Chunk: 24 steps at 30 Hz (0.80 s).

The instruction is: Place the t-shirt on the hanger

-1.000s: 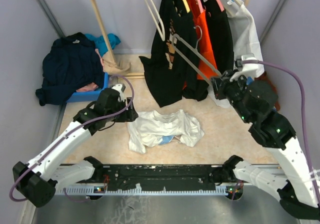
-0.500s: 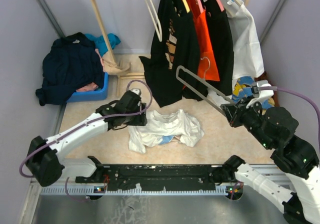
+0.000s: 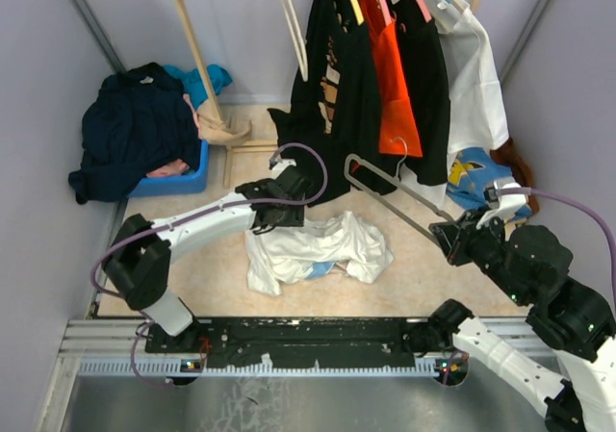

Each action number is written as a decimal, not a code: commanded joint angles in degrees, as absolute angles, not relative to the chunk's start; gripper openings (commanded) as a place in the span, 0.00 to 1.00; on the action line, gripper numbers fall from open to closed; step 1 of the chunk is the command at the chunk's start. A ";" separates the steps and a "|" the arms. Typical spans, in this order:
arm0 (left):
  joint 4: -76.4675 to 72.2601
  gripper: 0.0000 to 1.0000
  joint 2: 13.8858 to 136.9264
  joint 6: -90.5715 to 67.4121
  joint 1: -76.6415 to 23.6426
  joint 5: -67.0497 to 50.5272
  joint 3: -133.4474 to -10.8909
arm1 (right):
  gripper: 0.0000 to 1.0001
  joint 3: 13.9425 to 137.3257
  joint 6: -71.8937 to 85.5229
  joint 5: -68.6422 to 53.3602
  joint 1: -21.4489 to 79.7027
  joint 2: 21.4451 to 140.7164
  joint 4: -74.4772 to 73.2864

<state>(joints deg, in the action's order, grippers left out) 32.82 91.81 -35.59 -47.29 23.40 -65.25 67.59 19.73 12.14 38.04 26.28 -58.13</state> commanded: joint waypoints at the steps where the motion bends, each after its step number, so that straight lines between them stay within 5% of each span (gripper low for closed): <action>1: 34.62 0.70 94.91 -37.88 -47.97 28.23 -69.25 | 0.00 67.68 19.11 12.91 37.50 24.47 -58.04; 16: 39.31 0.58 101.25 -39.25 -49.29 31.32 -73.32 | 0.00 66.86 18.09 12.19 37.49 22.96 -59.47; 24: 40.03 0.22 100.56 -39.85 -49.70 30.74 -72.57 | 0.00 67.40 19.09 8.60 37.46 22.76 -60.26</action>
<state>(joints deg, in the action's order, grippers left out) 38.72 100.88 -39.05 -49.36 30.20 -71.99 66.37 19.16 11.40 38.04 23.40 -62.35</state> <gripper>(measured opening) 0.285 0.057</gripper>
